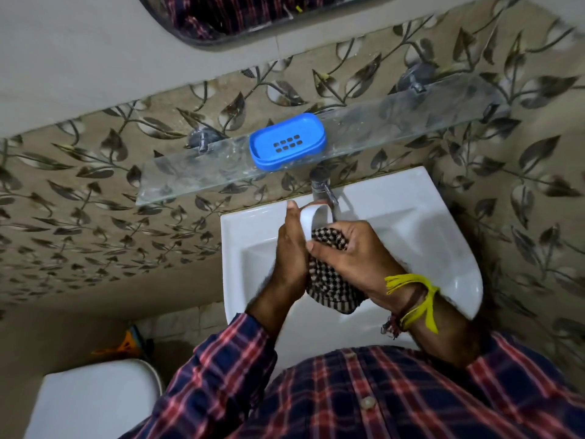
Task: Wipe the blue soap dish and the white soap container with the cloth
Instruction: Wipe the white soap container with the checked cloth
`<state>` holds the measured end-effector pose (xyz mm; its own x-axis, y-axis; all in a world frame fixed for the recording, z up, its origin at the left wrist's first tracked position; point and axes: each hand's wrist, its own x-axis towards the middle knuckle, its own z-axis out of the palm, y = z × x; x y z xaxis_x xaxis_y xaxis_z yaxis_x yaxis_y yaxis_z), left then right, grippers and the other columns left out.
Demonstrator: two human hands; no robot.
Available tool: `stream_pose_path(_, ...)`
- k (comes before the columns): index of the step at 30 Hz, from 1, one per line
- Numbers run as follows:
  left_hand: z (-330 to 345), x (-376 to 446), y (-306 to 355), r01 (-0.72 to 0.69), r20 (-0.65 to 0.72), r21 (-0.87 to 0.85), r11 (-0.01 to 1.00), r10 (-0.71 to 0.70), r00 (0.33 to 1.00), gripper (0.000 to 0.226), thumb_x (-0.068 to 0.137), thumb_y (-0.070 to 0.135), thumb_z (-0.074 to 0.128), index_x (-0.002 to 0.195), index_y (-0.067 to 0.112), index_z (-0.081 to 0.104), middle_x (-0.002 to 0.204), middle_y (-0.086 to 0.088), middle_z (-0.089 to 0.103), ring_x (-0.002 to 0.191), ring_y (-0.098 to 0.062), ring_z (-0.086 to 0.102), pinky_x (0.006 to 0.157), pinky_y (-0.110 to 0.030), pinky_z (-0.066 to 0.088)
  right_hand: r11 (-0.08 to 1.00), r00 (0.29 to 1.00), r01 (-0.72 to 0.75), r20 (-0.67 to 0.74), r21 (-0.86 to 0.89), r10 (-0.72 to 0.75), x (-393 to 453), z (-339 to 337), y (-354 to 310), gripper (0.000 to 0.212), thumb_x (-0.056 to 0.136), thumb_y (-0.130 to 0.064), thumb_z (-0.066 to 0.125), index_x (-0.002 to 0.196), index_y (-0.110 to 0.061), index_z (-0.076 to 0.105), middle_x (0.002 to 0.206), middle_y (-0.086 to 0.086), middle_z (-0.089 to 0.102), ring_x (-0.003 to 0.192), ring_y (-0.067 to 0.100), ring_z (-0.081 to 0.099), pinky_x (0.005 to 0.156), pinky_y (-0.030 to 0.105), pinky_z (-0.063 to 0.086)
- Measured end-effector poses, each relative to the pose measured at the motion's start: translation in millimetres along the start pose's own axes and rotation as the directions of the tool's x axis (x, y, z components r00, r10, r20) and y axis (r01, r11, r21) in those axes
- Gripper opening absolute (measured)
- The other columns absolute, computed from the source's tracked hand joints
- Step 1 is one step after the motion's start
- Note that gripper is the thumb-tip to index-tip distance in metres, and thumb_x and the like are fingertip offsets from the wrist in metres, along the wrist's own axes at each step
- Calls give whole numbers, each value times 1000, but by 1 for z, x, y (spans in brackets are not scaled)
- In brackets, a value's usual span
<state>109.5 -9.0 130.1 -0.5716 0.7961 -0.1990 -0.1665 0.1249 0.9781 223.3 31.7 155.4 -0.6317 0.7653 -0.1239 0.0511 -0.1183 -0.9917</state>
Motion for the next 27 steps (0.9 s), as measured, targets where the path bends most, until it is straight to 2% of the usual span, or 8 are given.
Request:
stream_pose_path(4, 1, 7, 15, 211, -49, -73, 975, -215, 975, 66, 94, 73, 35, 75, 31, 81, 72, 0, 78, 64, -13, 75, 49, -21, 56, 996, 997, -34, 72, -86, 41, -6, 1, 3, 12, 83, -10, 76, 86, 0, 71, 85, 17, 75, 71, 16, 67, 72, 40, 58)
stream_pose_path(8, -3, -1, 14, 312, 63, -168, 935, -306, 950, 89, 73, 87, 33, 106, 17, 78, 100, -14, 79, 92, -27, 77, 73, -33, 63, 972, 1000, -9, -30, -236, 2, -4, 4, 3, 19, 77, -19, 73, 77, -1, 68, 74, 18, 72, 70, 34, 69, 67, 48, 57)
stream_pose_path(13, 0, -15, 7, 270, 80, -184, 945, -260, 962, 82, 90, 78, 38, 131, 13, 64, 117, -18, 74, 108, -31, 72, 97, -48, 56, 964, 999, 31, 44, -265, -20, -3, 4, 0, 19, 82, -20, 72, 75, -3, 67, 74, 18, 71, 73, 37, 68, 68, 50, 56)
stream_pose_path(17, -11, -4, 11, 275, 86, -296, 915, -261, 962, 72, 90, 74, 47, 114, 12, 74, 96, -15, 78, 85, -28, 76, 72, -37, 62, 894, 964, 184, 251, -408, -84, -6, -2, -3, 14, 86, -22, 70, 87, -9, 70, 83, 7, 72, 82, 23, 68, 75, 43, 54)
stream_pose_path(21, -16, -3, 1, 344, 155, -343, 874, -309, 938, 73, 89, 79, 39, 98, 20, 82, 95, -10, 78, 82, -23, 76, 70, -33, 62, 812, 931, 232, 364, -536, -26, -6, -11, -6, 15, 83, -13, 72, 98, -14, 74, 95, 0, 72, 92, 19, 67, 85, 42, 54)
stream_pose_path(23, -19, -3, -3, 367, 196, -404, 838, -312, 930, 73, 88, 79, 38, 108, 22, 80, 109, -11, 76, 94, -25, 74, 81, -38, 61, 839, 957, 152, 289, -522, 6, -3, -22, -14, 21, 81, -8, 74, 101, -15, 77, 98, 0, 74, 92, 14, 69, 89, 41, 55)
stream_pose_path(25, -25, -2, -2, 350, 193, -497, 794, -292, 937, 74, 82, 75, 50, 129, 20, 69, 131, -13, 67, 112, -31, 67, 101, -51, 52, 896, 998, 64, 39, -440, -52, -1, -33, -25, 23, 80, -10, 77, 102, -13, 76, 99, 2, 75, 90, 15, 70, 89, 40, 57)
stream_pose_path(27, -28, -1, -3, 346, 221, -518, 782, -268, 938, 78, 82, 73, 55, 138, 18, 62, 142, -13, 60, 123, -33, 60, 105, -54, 48, 903, 961, 46, -228, -428, -158, 2, -35, -35, 22, 78, -17, 80, 98, -15, 72, 96, 0, 73, 89, 16, 69, 87, 33, 56)
